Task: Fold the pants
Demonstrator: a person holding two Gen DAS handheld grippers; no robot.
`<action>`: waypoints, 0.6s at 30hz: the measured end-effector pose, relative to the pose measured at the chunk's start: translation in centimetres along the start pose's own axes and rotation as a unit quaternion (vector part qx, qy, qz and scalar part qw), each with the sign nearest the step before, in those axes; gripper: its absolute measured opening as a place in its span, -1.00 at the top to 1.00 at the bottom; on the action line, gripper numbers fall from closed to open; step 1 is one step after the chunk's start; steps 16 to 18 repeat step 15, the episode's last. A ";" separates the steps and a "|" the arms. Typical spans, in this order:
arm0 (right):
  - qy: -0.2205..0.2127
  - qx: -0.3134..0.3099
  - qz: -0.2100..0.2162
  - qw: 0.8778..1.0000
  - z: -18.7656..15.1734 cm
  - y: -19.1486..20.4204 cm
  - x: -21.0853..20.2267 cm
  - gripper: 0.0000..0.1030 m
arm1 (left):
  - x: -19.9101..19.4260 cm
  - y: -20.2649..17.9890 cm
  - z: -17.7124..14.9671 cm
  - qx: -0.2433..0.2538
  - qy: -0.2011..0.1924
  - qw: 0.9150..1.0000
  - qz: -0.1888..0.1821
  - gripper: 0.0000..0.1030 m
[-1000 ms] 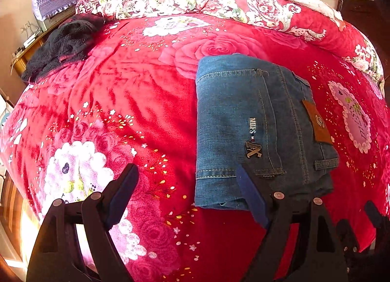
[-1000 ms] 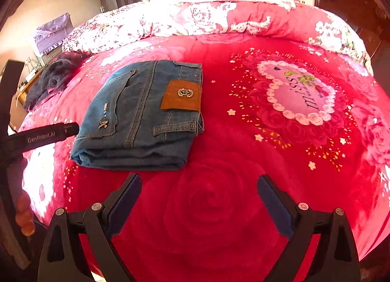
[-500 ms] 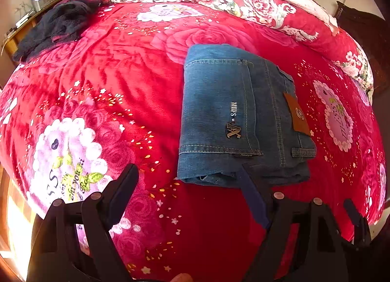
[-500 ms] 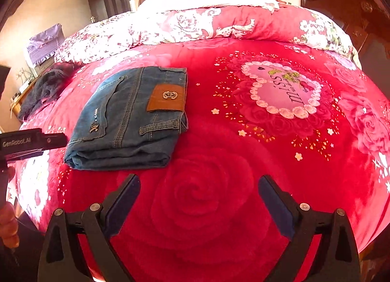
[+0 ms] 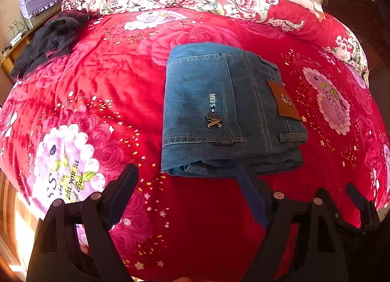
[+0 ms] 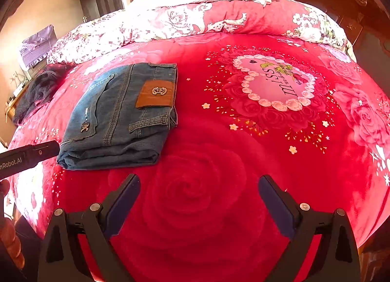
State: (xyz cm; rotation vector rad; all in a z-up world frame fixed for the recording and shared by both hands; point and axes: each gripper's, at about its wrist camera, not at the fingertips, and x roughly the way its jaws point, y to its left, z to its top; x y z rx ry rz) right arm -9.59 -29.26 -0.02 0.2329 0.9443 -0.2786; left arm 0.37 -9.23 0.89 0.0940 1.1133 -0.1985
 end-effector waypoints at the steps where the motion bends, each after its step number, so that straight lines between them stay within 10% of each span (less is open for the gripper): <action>1: 0.000 -0.001 0.000 1.000 0.0 0.0 0.0 -0.91 | 0.0 -0.1 0.0 0.004 0.001 1.000 -0.002 -0.61; 18: 0.004 0.003 -0.004 1.000 0.0 -0.4 0.1 -0.91 | -0.8 -1.5 -0.3 0.032 -0.027 0.999 -0.029 -0.61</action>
